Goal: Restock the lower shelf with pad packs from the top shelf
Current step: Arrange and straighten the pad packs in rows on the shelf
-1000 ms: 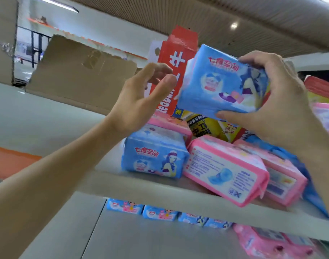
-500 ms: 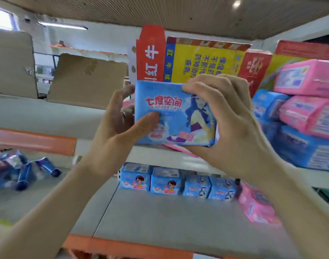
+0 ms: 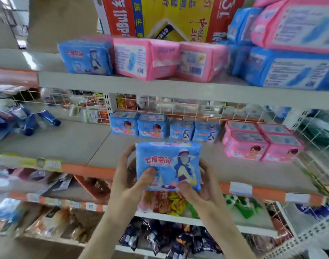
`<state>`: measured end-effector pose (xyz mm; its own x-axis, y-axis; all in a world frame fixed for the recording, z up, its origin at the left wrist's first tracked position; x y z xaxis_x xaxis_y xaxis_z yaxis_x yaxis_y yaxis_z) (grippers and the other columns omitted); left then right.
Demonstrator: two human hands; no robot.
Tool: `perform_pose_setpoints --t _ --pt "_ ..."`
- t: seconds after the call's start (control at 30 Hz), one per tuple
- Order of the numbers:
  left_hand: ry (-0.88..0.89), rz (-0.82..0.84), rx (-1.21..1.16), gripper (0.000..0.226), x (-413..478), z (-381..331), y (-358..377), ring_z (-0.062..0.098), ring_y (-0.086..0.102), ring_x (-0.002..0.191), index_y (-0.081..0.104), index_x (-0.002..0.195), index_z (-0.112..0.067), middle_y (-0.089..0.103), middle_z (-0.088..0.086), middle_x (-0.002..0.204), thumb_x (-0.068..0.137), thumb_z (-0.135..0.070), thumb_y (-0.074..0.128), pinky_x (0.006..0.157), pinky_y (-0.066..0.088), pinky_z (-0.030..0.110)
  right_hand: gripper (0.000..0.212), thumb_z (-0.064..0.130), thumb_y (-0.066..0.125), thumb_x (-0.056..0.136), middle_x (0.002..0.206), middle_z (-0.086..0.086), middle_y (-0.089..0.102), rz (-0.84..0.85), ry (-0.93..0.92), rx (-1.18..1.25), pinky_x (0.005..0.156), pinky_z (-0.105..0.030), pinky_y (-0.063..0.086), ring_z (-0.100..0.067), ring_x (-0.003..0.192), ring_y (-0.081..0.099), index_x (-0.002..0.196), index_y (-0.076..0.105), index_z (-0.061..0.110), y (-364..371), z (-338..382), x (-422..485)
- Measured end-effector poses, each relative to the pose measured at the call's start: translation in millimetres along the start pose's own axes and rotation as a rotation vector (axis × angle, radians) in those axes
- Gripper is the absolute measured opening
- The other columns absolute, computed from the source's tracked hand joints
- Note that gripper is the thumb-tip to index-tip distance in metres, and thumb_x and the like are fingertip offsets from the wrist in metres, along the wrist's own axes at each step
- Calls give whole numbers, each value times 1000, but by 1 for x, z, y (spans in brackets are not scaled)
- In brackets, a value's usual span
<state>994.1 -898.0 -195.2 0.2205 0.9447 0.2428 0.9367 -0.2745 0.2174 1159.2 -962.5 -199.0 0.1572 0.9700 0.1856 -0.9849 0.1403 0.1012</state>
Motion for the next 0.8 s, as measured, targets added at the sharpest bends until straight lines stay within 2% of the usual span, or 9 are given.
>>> perform_pose_setpoints --t 0.1,0.23,0.33,0.4,0.47,0.53,0.63,0.73,0.8 --pt "-68 -8 -1 76 -17 21 12 30 68 108 48 137 -27 71 11 114 69 -39 77 83 59 36 58 18 70 81 119 2 68 -52 41 59 88 -30 56 -22 112 67 134 45 25 -20 -12 -15" --pt "-145 17 -26 68 -27 40 26 26 68 110 49 136 -22 70 7 117 75 -23 77 81 57 29 58 13 70 79 121 3 68 -94 81 92 87 -32 57 -22 113 67 132 49 25 -40 -23 -27" --pt "-180 49 -19 68 -28 49 34 20 69 109 50 133 -23 71 0 117 71 -10 75 78 57 24 60 16 69 78 123 8 67 -127 112 3 93 -36 55 -16 115 65 133 51 28 -55 -30 -31" --pt "-150 68 56 66 -25 53 40 23 69 108 54 128 -22 72 -1 115 70 -4 80 78 58 26 57 16 70 80 121 11 68 -154 119 -66 97 -34 53 -11 116 64 133 53 30 -65 -32 -32" --pt "-128 48 92 62 -21 57 44 25 68 109 60 125 -24 73 -3 113 76 11 76 86 60 40 53 3 69 88 119 13 69 -165 96 -116 100 -26 50 -8 115 63 132 55 28 -74 -30 -31" --pt "-89 45 109 61 -19 58 50 19 65 115 64 123 -33 70 -7 120 79 8 74 98 53 48 54 -5 64 90 124 13 68 -164 78 -150 103 -24 47 -7 119 60 133 56 27 -79 -30 -30" --pt "-50 51 146 59 -20 57 56 18 59 126 63 119 -51 65 -10 131 79 -10 79 105 49 45 55 -5 64 90 132 11 64 -173 53 -146 109 -32 44 -9 126 57 136 57 23 -85 -35 -32" --pt "-49 50 166 63 -23 62 56 19 59 126 62 127 -40 66 -7 129 79 -1 74 102 51 44 57 -7 64 89 133 9 64 -169 34 -130 108 -33 45 -10 126 57 137 56 24 -89 -37 -35" --pt "-56 48 201 66 -26 65 57 17 62 120 58 129 -29 69 -7 121 81 14 68 94 56 34 61 -10 63 89 132 13 64 -165 19 -126 106 -29 46 -7 125 57 136 55 28 -92 -36 -37"
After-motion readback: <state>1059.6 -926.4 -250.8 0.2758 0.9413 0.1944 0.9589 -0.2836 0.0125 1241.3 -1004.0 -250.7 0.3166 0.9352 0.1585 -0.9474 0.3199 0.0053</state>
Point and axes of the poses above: each hand's wrist, its own x-axis towards the middle knuckle, its own y-axis out of the palm, z = x × y, the point moved 6 cm from there along x, towards the middle knuckle
